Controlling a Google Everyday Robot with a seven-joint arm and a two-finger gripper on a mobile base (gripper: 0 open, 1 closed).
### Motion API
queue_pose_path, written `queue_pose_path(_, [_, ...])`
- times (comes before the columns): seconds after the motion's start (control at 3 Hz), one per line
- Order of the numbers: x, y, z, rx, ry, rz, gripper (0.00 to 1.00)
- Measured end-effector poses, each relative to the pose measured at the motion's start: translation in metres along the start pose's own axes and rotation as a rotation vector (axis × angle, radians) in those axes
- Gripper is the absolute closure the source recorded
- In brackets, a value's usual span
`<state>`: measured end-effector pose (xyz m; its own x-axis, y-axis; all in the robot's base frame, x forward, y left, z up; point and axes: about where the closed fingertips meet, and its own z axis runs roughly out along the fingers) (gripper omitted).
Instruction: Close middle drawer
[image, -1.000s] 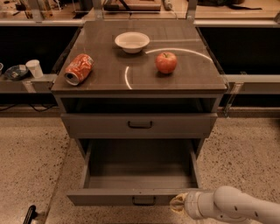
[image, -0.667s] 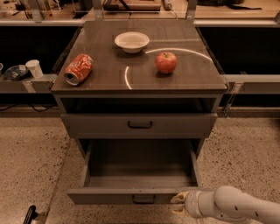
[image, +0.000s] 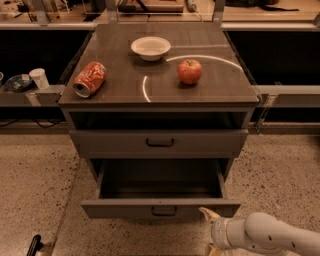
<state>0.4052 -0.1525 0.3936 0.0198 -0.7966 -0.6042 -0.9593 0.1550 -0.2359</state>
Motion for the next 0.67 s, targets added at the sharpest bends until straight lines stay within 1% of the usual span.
queue_pose_path(0.33, [-0.0001, 0.0, -0.0001, 0.0, 0.0, 0.0, 0.0])
queue_pose_path(0.67, [-0.0026, 0.0001, -0.0045, -0.012, 0.002, -0.011, 0.18])
